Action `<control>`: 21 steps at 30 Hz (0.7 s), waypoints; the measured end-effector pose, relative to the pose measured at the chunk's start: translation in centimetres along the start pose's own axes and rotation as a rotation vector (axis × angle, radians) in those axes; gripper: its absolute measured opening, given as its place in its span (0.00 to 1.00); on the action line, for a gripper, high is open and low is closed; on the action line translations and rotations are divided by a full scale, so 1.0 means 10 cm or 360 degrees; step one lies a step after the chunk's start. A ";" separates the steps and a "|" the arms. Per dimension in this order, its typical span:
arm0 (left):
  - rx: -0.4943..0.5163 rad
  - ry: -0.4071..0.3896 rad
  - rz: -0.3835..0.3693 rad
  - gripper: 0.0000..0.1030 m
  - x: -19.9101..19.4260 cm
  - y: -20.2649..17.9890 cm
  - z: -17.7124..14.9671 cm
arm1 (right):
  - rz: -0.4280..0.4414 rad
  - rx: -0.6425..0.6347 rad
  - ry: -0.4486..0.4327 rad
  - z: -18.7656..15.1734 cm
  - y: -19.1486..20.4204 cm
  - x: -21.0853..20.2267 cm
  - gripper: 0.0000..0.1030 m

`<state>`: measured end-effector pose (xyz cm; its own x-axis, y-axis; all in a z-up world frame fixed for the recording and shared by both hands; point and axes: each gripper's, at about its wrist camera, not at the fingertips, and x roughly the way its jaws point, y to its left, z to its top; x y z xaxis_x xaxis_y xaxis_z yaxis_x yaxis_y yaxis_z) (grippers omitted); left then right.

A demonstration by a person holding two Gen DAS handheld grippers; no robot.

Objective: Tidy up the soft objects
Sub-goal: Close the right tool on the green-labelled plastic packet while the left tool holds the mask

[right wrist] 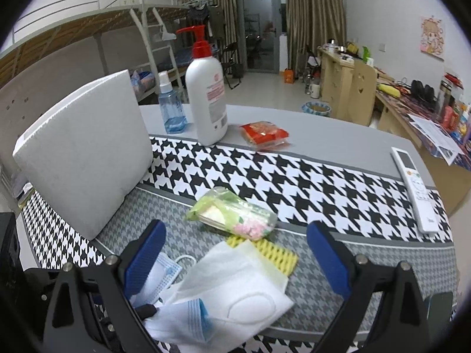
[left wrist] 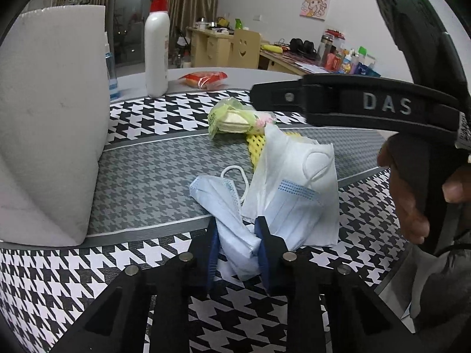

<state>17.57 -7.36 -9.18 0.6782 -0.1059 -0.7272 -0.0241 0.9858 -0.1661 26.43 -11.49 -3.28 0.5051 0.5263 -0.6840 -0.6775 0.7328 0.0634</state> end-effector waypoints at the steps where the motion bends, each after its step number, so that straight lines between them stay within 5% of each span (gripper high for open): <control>1: -0.0002 -0.0002 -0.0005 0.16 0.00 0.01 0.00 | 0.0015 -0.0011 0.0017 0.01 0.01 0.03 0.95; 14: -0.0066 -0.0055 0.0022 0.14 -0.18 0.24 0.01 | 0.0027 -0.0095 0.0123 0.06 0.07 0.39 0.95; 21: -0.0122 -0.0072 0.0067 0.14 -0.24 0.37 0.01 | -0.0025 -0.0094 0.0185 0.04 0.03 0.54 0.74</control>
<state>15.90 -3.46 -7.97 0.7079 -0.0569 -0.7040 -0.1082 0.9762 -0.1877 29.17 -8.25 -6.71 0.4532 0.4588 -0.7642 -0.7018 0.7122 0.0114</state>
